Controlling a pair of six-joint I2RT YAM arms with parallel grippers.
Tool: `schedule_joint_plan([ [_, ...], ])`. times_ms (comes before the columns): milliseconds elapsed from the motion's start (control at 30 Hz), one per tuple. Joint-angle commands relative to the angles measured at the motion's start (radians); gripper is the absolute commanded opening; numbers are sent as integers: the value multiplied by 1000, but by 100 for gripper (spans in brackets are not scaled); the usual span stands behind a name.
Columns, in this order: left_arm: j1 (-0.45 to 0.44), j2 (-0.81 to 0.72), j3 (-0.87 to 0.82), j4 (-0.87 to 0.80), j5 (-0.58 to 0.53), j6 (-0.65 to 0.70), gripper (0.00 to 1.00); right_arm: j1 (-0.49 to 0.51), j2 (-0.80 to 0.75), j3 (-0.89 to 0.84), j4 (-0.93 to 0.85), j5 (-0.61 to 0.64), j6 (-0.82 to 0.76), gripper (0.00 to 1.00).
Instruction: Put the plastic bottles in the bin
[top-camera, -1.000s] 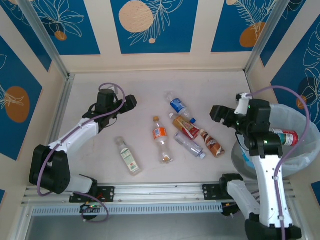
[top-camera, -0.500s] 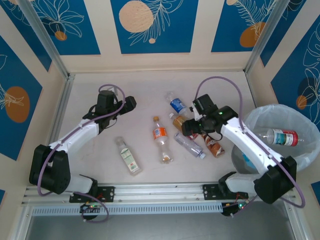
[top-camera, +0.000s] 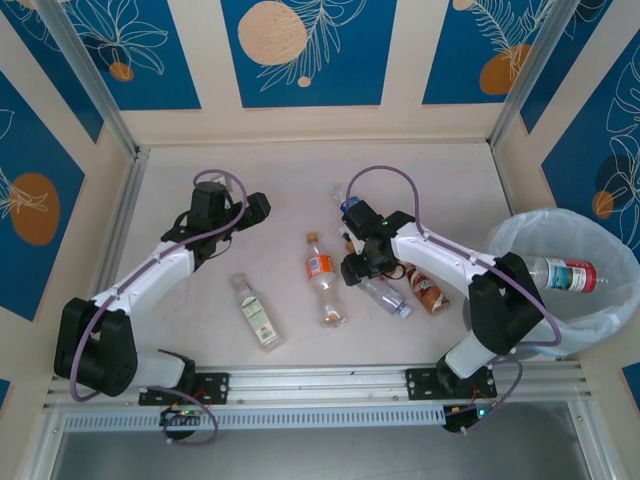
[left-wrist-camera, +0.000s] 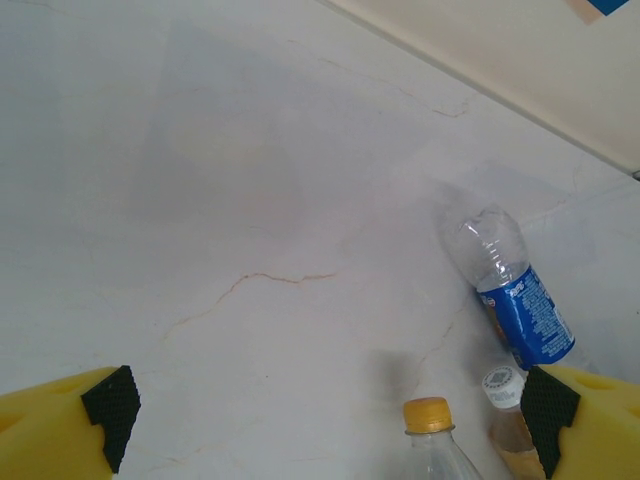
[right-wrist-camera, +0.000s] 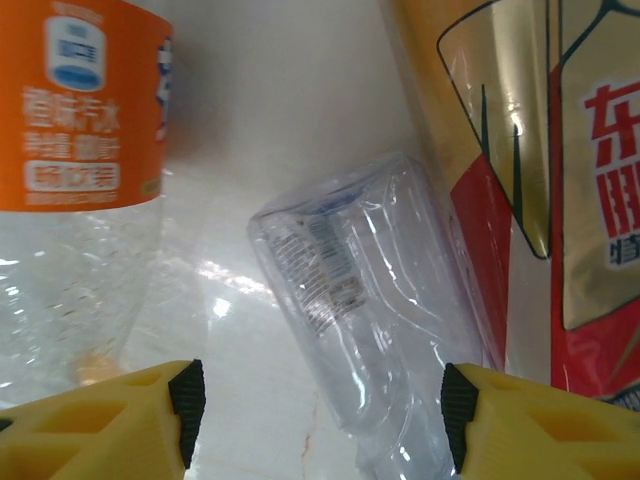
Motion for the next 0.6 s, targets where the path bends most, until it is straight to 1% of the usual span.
schedule_joint_plan([
  [0, 13, -31, -15, -33, -35, -13, 99, 5, 31, 16, 7, 24, -35, 64],
  [67, 13, -32, -15, -39, -45, -14, 99, 8, 51, 17, 11, 14, -44, 63],
  [300, 14, -35, -14, -51, -61, -14, 99, 26, 122, 38, 11, 66, -57, 63],
  [433, 14, -33, -14, -53, -64, -19, 99, 42, 165, 52, 0, 89, -62, 64],
  [567, 14, -33, -18, -54, -70, -19, 99, 45, 186, 53, 4, 77, -60, 67],
])
